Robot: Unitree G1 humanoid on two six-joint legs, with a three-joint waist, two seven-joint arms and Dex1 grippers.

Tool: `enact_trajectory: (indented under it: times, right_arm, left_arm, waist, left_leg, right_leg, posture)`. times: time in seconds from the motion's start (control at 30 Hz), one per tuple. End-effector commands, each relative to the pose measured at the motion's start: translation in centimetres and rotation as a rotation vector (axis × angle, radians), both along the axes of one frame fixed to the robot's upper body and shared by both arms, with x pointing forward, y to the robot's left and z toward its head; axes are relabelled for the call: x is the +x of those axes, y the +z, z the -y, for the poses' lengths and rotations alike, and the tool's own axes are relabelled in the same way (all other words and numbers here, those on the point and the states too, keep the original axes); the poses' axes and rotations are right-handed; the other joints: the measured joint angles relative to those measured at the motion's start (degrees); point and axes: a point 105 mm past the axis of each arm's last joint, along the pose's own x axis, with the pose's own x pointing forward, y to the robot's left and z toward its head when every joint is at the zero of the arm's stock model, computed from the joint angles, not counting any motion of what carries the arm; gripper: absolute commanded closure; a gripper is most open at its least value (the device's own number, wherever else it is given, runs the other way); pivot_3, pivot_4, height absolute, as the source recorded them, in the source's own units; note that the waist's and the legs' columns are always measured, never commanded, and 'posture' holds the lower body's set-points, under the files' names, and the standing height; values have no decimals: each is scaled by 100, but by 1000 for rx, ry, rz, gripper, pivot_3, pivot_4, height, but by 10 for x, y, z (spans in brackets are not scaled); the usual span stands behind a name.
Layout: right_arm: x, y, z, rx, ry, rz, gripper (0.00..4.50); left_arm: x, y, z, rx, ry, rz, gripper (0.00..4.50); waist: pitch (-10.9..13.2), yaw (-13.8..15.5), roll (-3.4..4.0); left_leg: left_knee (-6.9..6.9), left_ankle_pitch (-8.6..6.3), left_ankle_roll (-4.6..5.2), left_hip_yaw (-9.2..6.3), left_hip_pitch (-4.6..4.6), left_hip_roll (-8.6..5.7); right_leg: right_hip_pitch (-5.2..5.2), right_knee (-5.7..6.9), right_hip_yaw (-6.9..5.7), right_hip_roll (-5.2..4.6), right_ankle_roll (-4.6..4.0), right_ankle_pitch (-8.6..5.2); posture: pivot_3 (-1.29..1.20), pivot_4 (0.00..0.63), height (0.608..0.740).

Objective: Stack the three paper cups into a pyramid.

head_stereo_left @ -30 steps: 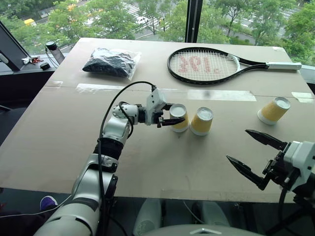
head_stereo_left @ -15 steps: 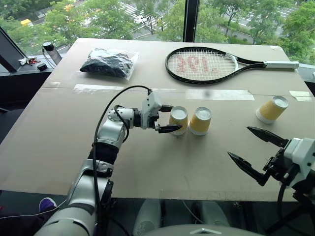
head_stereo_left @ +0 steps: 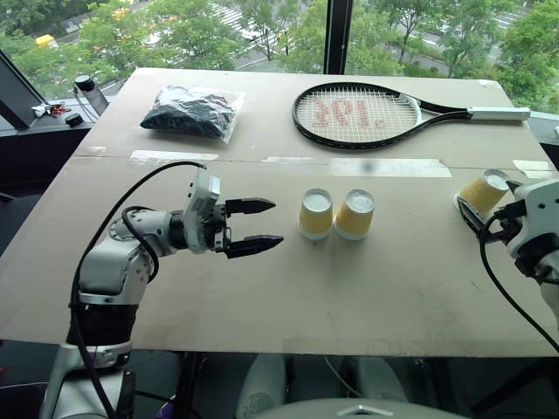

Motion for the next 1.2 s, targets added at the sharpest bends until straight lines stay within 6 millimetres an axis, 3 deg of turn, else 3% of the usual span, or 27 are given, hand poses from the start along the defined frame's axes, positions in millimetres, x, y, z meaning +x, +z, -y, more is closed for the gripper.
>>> enact_trajectory:
  times: [0.03, 0.37, 0.97, 1.13, 1.2]
  right_arm:
    - [15, 5, 12, 34, -71, 13, 0]
    - [47, -7, 31, 148, -163, -26, 0]
    - [58, -16, 41, 219, -193, -55, 0]
    - [58, -16, 43, 212, -192, -56, 2116]
    - [57, -15, 43, 196, -183, -52, 2164]
  left_arm:
    - [-18, 26, 14, -47, -46, 55, 38]
    - [-29, 24, 19, -64, 6, 44, 38]
    - [-35, 25, 16, -114, 19, 63, 38]
    - [-33, 21, 16, -118, 41, 58, 0]
    - [-31, 19, 16, -122, 61, 60, 0]
  waist:
    - [0, -1, 0]
    - [2, -37, 4]
    - [4, -36, 6]
    - [4, -31, 7]
    - [5, -31, 8]
  left_leg:
    - [0, -1, 1, 1, 0, 0]
    - [-8, 2, -4, 11, 0, 1]
    - [-11, 2, -4, 16, -2, 1]
    - [-13, 2, -4, 17, -3, 1]
    - [-13, 0, 0, 17, -3, 1]
  right_leg:
    - [0, 0, 1, 0, 0, 0]
    - [-8, -3, 13, 6, 0, 0]
    - [-12, -3, 17, 6, 0, 0]
    - [-14, -4, 19, 5, 0, 0]
    - [-14, -4, 19, 5, 0, 0]
  posture:
    - [0, 150, 740]
    - [0, 150, 740]
    - [0, 150, 740]
    - [0, 150, 740]
    - [0, 150, 740]
